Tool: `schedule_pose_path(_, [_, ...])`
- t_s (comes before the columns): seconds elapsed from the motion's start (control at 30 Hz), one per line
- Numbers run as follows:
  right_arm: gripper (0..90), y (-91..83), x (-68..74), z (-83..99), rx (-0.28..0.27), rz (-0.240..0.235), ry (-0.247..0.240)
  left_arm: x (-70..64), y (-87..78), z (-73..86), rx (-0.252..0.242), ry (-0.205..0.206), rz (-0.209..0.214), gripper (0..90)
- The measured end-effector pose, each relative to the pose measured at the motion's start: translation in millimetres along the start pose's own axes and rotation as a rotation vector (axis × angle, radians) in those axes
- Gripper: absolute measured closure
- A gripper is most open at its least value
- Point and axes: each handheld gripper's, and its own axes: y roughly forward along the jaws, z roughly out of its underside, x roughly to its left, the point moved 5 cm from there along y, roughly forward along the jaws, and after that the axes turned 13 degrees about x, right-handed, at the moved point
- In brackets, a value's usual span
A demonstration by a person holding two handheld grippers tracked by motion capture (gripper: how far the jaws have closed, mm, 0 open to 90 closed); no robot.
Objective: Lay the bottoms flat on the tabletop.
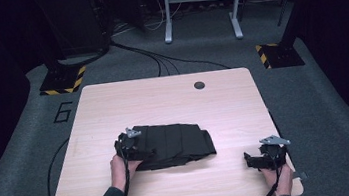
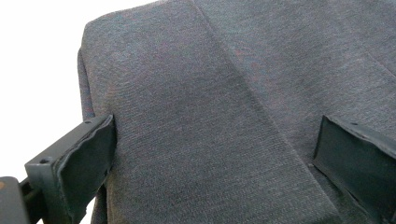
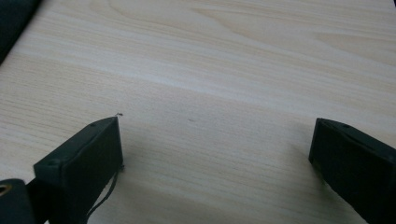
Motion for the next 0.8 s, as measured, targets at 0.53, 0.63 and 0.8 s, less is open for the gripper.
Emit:
schedule_pose_path(0.53, [0.0, -4.1, -9.9, 7.1, 0.004, 0.008, 0.005, -58.0, 10.4, -15.2, -0.006, 0.009, 0.006, 0.0])
schedule_pose_path(0.63, [0.0, -4.1, -10.4, 7.1, 0.005, 0.01, 0.011, -67.8, 11.6, -18.2, -0.013, 0.029, 0.006, 0.0])
schedule_pose_path(0.8, [0.0, -4.1, -11.1, 6.8, 0.003, 0.005, 0.013, -62.4, -2.8, -22.3, -0.014, 0.052, -0.002, 0.0])
